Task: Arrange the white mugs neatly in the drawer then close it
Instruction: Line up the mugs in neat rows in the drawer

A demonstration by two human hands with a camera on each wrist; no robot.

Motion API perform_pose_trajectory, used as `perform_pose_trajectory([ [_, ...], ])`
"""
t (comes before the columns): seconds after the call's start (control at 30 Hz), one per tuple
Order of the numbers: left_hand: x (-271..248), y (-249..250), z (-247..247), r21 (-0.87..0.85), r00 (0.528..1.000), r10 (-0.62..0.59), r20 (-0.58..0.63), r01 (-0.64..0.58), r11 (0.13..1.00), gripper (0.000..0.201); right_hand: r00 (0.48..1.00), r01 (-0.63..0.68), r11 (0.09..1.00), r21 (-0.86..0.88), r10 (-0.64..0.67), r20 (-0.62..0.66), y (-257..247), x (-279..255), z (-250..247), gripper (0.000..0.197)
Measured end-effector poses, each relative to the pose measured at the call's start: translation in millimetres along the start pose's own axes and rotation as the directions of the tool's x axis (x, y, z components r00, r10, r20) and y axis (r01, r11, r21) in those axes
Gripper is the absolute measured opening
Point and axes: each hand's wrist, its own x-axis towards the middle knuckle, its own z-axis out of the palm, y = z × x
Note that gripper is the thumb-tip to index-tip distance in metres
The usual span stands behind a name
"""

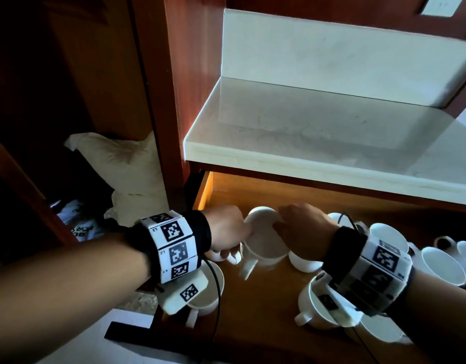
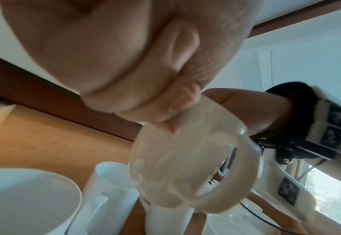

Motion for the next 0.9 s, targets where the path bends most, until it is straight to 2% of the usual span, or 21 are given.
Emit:
perform_pose_trajectory([
  [0.07,-1,-1,-1,0.08,0.998,0.009,0.066,-0.015,0.997,0.067,0.997,0.004,0.999,-0.051,0.0,0.078,2,4,13,0.03],
  [0.1,-2,-2,-4,0.156,0.998,0.029,0.047,-0.036,0.987,0.071,0.993,0.005,0.997,-0.071,0.004,0.122,2,6,21,0.029],
  [0.17,-2,-8,-11,0.305,0.996,0.08,-0.042,-0.064,0.95,0.072,0.977,0.044,0.992,-0.119,-0.018,0.212,-1,10,40,0.031],
  [0.23,-1,-16,-15,0.362,0.989,0.113,-0.098,-0.07,0.929,0.067,0.956,0.095,0.982,-0.161,-0.045,0.29,-7,13,57,0.033],
  [0.37,-1,-34,-10,0.403,0.995,0.071,-0.065,-0.039,0.914,0.068,0.927,0.098,0.986,-0.132,-0.042,0.372,-16,20,75,0.032],
  [0.5,-2,-45,-6,0.451,0.995,0.082,-0.053,-0.049,0.891,0.076,0.909,0.124,0.984,-0.127,-0.061,0.412,-26,25,84,0.033],
  [0.63,-6,-51,-3,0.471,0.996,0.074,-0.042,-0.046,0.881,0.065,0.911,0.158,0.979,-0.132,-0.093,0.402,-33,28,86,0.034],
  [0.77,-5,-57,3,0.42,0.999,0.048,-0.004,-0.042,0.906,0.052,0.901,0.182,0.978,-0.097,-0.126,0.415,-37,31,90,0.034],
  [0.9,-3,-62,7,0.417,0.996,0.078,0.037,-0.086,0.905,0.056,0.9,0.21,0.975,-0.077,-0.162,0.405,-39,31,90,0.032],
])
